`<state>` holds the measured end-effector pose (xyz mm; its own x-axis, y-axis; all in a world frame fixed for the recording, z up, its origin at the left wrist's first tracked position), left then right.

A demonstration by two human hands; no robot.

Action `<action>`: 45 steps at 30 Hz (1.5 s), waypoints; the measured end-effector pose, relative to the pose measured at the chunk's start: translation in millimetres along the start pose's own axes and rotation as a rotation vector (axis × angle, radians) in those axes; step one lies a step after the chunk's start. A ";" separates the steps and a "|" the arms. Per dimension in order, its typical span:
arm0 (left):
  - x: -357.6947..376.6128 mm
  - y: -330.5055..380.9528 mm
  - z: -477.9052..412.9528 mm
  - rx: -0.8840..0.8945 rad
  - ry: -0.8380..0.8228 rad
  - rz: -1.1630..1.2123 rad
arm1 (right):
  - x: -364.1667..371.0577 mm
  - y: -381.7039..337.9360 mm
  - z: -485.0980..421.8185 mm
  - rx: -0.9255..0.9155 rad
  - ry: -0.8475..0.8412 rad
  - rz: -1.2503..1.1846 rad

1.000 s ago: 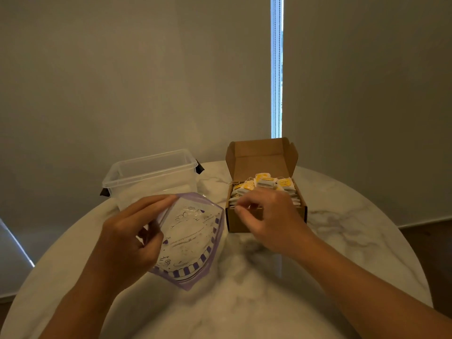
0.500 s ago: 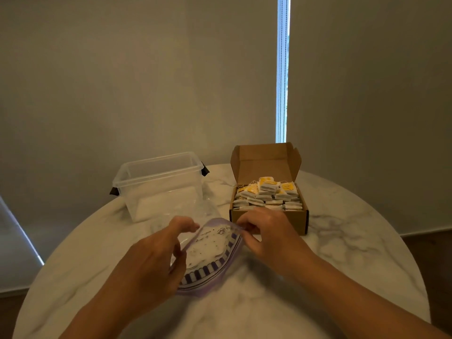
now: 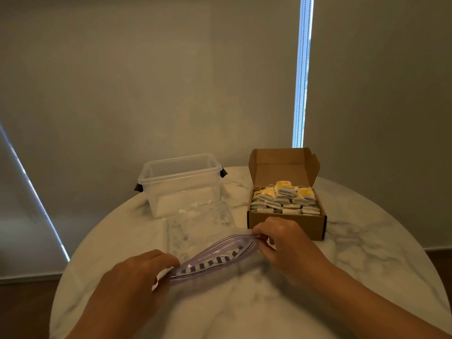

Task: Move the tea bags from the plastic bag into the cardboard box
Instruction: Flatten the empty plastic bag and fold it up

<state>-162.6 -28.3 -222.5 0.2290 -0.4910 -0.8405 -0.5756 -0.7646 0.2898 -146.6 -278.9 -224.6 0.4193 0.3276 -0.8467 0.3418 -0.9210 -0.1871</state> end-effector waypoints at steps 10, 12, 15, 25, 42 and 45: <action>3.9 3.6 30.4 0.085 -0.122 -0.028 | 9.3 -18.0 37.4 -0.155 -0.210 0.120; 7.7 9.5 35.9 0.076 -0.162 -0.012 | 11.1 -18.0 43.5 -0.162 -0.243 0.134; 6.0 20.9 38.2 0.077 -0.166 0.025 | 10.9 -21.6 50.8 -0.183 -0.288 0.157; 5.4 13.1 48.2 -0.083 -0.395 0.094 | 1.3 -28.2 49.6 -0.167 -0.464 0.007; 81.1 3.0 7.9 -0.104 -0.521 -0.133 | 85.3 -69.5 5.7 -0.377 -0.611 0.219; 86.9 0.7 10.7 -0.097 -0.567 -0.139 | 93.5 -63.3 11.1 -0.369 -0.655 0.222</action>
<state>-151.5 -67.0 -300.2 -0.1739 -0.1043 -0.9792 -0.4896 -0.8536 0.1779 -138.4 -192.4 -297.4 -0.0319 -0.1524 -0.9878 0.6135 -0.7832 0.1010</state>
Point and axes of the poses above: each hand's wrist, its own z-axis away from the middle knuckle, its own x-axis out of the palm, y = z × x, the point moved 8 cm from there along -z, towards the middle knuckle, and after that the axes turned 9 degrees about z, right-handed, at the moved point
